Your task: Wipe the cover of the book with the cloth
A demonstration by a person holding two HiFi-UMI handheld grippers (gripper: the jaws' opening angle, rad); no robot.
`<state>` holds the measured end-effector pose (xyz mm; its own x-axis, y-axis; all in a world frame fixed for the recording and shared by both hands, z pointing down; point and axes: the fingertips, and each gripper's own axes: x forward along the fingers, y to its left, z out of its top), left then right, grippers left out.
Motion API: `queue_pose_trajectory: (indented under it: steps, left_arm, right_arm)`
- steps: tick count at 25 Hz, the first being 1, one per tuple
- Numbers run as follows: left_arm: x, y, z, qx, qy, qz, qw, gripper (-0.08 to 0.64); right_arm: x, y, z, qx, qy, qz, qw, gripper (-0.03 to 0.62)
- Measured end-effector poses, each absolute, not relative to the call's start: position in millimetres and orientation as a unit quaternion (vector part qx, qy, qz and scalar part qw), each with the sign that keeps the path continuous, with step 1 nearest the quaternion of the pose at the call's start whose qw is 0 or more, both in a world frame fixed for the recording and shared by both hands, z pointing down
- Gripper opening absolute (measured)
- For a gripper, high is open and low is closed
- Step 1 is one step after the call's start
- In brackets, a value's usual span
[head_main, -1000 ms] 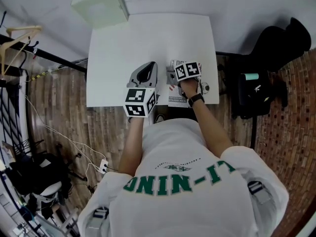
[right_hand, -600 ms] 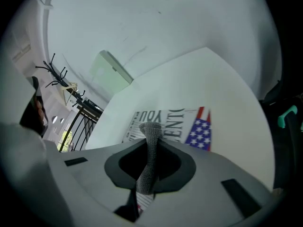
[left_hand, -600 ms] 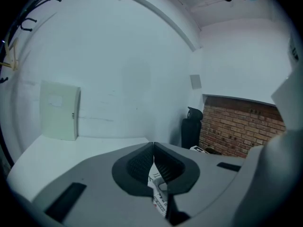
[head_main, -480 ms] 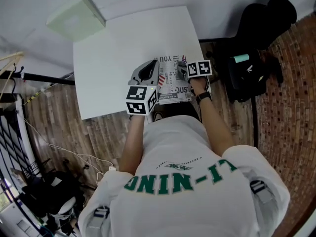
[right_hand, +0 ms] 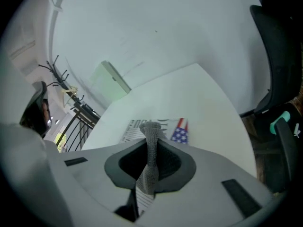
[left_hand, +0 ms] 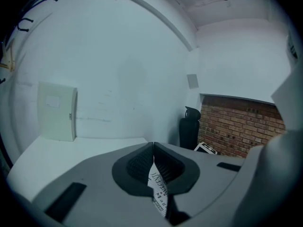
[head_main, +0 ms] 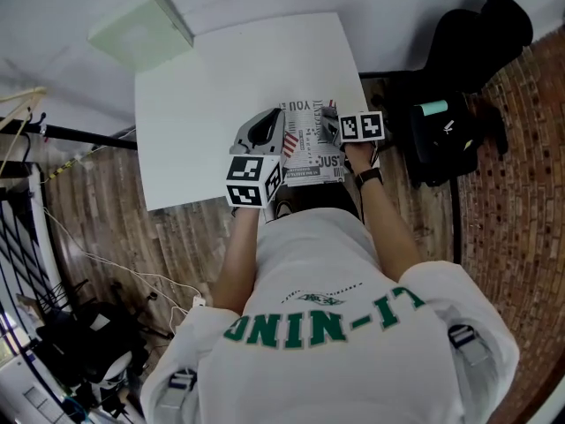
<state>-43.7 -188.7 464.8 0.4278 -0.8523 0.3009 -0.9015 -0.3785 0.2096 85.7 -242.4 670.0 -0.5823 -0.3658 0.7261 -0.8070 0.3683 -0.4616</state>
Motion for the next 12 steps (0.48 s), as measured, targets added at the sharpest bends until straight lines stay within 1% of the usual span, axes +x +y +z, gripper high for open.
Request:
queue_pose_trajectory:
  steps: [2, 7, 12]
  left_arm:
    - [-56.6, -186.3, 463.5, 0.818, -0.545, 0.067, 0.172, 0.014]
    - [-90.3, -173.3, 461.5, 0.793, -0.581, 0.065, 0.172, 0.014]
    - [-111.6, -161.0, 463.3, 0.779, -0.6, 0.067, 0.172, 0.015]
  right_arm:
    - [55.6, -235.2, 662.5, 0.341, -0.804, 0.411, 0.261, 0.043]
    - [-10.0, -213.9, 665.8, 0.272, -0.823, 0.406, 0.288, 0.043]
    - [-47.5, -201.6, 674.4, 0.245, -0.826, 0.411, 0.299, 0.043]
